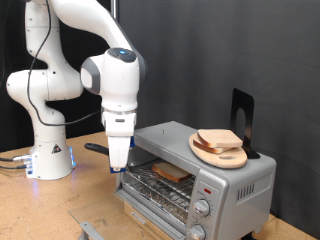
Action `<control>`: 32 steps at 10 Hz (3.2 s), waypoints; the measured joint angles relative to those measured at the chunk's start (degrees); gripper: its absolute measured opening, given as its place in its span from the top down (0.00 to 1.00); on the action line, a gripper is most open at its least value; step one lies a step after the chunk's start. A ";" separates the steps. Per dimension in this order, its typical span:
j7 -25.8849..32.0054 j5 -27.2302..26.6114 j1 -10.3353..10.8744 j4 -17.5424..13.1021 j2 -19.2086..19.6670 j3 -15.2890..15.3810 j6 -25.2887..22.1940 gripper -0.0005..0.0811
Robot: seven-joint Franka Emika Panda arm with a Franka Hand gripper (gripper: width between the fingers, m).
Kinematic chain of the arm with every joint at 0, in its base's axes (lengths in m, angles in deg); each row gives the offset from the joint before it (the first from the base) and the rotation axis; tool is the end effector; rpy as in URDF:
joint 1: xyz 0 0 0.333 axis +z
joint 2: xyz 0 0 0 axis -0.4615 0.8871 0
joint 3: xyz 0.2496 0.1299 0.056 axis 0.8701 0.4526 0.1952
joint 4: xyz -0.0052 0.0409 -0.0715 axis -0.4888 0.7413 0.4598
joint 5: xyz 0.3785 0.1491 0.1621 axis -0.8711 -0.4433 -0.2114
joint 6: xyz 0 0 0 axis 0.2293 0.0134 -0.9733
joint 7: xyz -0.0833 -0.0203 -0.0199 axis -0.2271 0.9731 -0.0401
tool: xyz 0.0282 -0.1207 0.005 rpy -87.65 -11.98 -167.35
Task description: Make a piece of toast with the oven
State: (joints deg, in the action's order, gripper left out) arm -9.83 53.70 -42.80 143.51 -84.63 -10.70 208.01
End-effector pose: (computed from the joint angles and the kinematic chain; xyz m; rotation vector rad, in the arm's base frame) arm 0.4833 0.0147 0.2372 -3.0928 -0.4060 0.1548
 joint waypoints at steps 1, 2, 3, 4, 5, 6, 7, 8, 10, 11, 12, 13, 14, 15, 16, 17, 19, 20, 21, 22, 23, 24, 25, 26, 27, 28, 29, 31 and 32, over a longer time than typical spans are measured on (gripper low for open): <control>0.90 -0.37 -0.08 0.66 -0.24 -0.27 -0.14 0.51; 2.76 -1.40 -0.33 1.74 -0.86 -0.89 -0.21 0.51; 5.13 -3.60 -0.51 3.11 -1.95 -1.95 -0.32 0.51; 7.59 -6.61 -0.68 4.43 -3.35 -3.31 -0.61 0.51; 9.47 -9.26 -0.87 5.30 -4.85 -4.84 -1.89 0.51; 10.60 -10.93 -1.26 5.65 -6.30 -6.33 -3.80 0.51; 10.97 -11.64 -1.75 5.84 -7.60 -7.74 -5.60 0.51; 10.92 -11.72 -2.36 5.98 -8.59 -8.83 -7.09 0.51; 10.76 -11.73 -2.72 6.18 -9.14 -9.07 -7.81 0.51; 11.58 -12.85 -2.71 6.18 -9.16 -9.20 -7.71 0.51; 13.81 -15.80 -2.70 6.06 -9.49 -9.93 -7.69 0.51; 16.74 -18.99 -2.71 5.74 -10.28 -11.25 -8.00 0.51; 19.19 -21.39 -2.75 5.19 -11.54 -12.84 -9.68 0.51; 20.77 -22.71 -2.81 4.42 -13.02 -14.42 -12.11 0.51; 21.67 -23.52 -2.91 3.56 -14.44 -15.74 -14.35 0.51; 21.81 -24.02 -2.94 2.74 -15.79 -16.69 -15.71 0.51; 21.65 -24.11 -2.97 1.59 -17.77 -17.51 -18.67 0.51; 21.65 -24.08 -2.97 1.80 -17.70 -17.48 -18.52 0.51; 21.72 -24.30 -2.79 2.01 -17.67 -17.26 -18.11 0.51; 21.73 -25.25 -2.19 2.03 -17.67 -16.68 -17.97 0.51; 21.70 -27.38 -1.09 2.01 -17.67 -15.63 -17.68 0.51; 21.64 -28.62 0.19 1.90 -17.68 -14.39 -17.53 0.51; 21.45 -29.56 1.32 1.69 -17.70 -13.03 -17.46 0.51; 20.77 -30.77 2.35 1.48 -17.76 -11.55 -16.74 0.51; 19.18 -31.92 3.28 1.44 -17.87 -9.77 -14.86 0.51; 17.02 -32.88 4.11 1.42 -18.02 -7.83 -12.77 0.51; 15.37 -33.09 4.42 1.48 -18.24 -6.84 -11.29 0.51; 16.19 -33.72 4.41 1.59 -18.10 -6.94 -11.37 0.51; 16.81 -34.91 4.70 1.64 -18.09 -6.72 -10.22 0.51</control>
State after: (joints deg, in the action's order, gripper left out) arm 6.99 18.80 -38.11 145.15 -102.72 -17.43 197.79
